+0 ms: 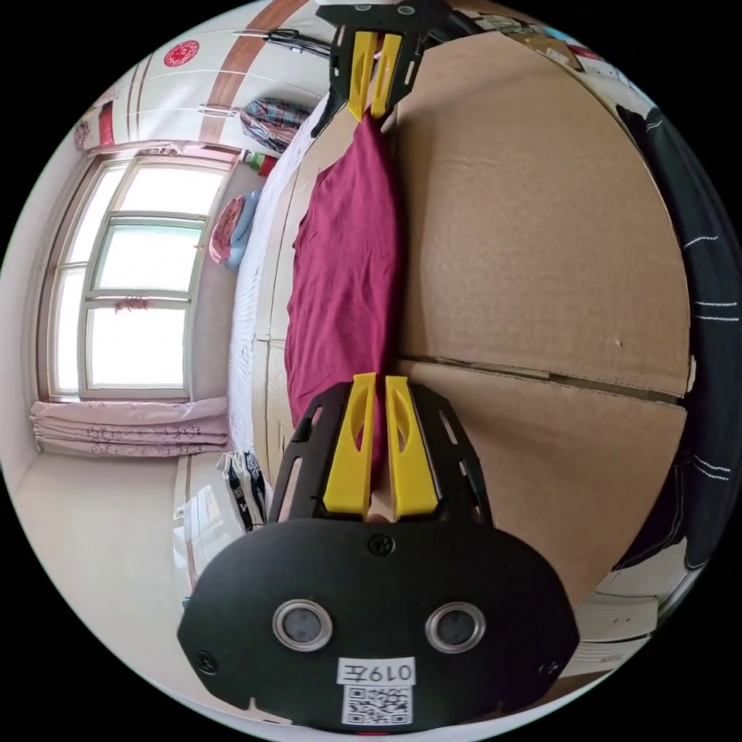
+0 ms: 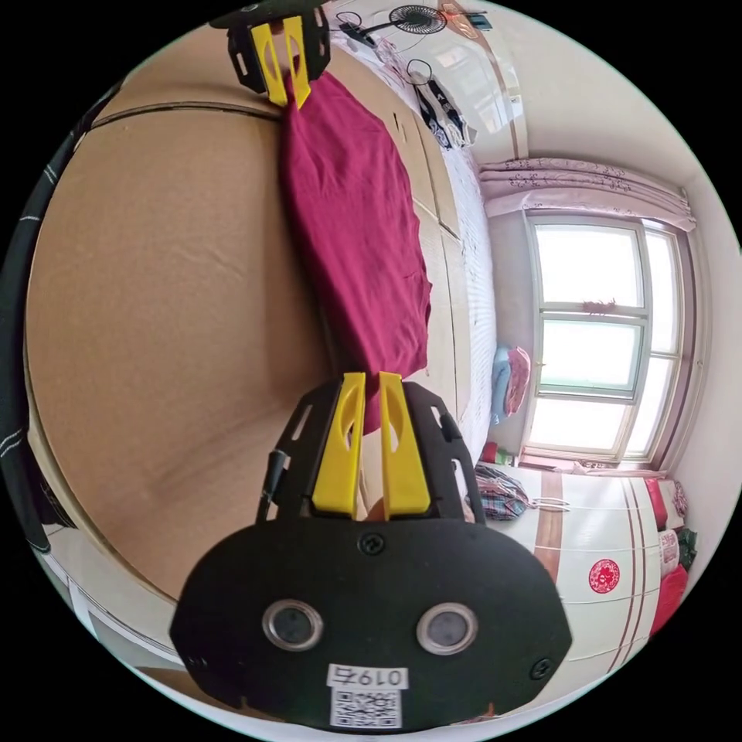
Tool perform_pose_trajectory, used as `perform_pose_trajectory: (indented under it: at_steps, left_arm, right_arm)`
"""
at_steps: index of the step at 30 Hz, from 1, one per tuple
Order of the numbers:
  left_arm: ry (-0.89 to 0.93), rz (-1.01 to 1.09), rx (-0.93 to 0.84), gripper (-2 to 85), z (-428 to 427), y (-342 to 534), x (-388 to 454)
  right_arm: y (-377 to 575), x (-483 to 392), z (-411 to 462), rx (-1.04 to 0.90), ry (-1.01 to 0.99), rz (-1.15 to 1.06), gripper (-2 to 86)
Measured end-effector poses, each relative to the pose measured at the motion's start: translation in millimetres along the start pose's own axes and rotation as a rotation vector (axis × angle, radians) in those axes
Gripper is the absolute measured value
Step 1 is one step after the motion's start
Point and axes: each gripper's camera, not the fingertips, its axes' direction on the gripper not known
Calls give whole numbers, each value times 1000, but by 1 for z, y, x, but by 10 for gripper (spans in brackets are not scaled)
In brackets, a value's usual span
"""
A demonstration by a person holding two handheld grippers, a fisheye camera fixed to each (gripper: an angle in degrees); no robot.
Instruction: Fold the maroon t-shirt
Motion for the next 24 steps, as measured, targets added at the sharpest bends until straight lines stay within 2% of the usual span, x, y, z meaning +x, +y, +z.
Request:
perform_pose_trajectory:
  at_steps: [6,14,24]
  left_arm:
    - [64,-37,5,14,4,12,10]
    - [-34,-94,27,35,-10,26,29]
    - [-112,21,-150,64,0,60,37]
  right_arm:
    - [11,-15,6,-33,22,-65,34]
    - [5,-48,4,-24,156,-111,47]
    - [13,-40,4,-66,81,-73,70]
